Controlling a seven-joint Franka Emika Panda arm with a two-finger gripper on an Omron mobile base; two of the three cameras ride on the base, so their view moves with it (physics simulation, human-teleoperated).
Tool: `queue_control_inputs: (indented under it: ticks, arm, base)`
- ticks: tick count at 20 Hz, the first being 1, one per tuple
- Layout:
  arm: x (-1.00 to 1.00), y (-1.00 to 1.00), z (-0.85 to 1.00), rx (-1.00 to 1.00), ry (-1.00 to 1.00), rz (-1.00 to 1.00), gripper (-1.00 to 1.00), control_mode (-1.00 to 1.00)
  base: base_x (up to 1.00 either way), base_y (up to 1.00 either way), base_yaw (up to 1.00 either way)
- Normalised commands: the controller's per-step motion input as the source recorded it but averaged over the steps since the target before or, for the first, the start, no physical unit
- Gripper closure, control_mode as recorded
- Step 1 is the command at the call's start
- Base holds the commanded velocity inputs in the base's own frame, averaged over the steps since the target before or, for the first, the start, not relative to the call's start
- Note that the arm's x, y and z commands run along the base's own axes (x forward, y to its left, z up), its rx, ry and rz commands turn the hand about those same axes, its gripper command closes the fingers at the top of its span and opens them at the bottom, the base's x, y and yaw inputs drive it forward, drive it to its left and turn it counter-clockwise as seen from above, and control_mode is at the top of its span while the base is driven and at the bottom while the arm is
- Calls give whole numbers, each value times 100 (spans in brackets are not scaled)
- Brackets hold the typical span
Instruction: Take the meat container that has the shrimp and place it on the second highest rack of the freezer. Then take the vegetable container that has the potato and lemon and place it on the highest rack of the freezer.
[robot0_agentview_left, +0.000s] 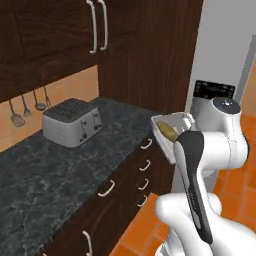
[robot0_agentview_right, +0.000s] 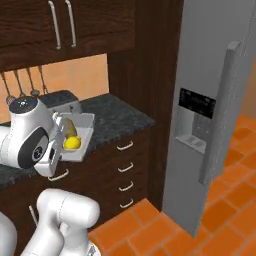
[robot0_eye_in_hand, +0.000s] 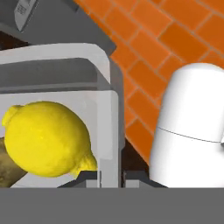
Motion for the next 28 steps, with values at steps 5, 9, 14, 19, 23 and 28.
queue_control_inputs:
  ticks: [5, 9, 14, 19, 23, 28]
  arm:
    - [0, 0, 0, 0, 0, 0, 100, 100]
    - [0, 0, 0, 0, 0, 0, 100, 100]
    - [0, 0, 0, 0, 0, 0, 100, 100]
    - [0, 0, 0, 0, 0, 0, 100, 100]
    - [0, 0, 0, 0, 0, 0, 100, 100]
    - [0, 0, 0, 0, 0, 0, 100, 100]
  base:
    - [0, 0, -98]
    - [0, 0, -96]
    - [9, -26, -48]
    - [16, -71, -1]
    - [48, -26, -8]
    - [91, 0, -6]
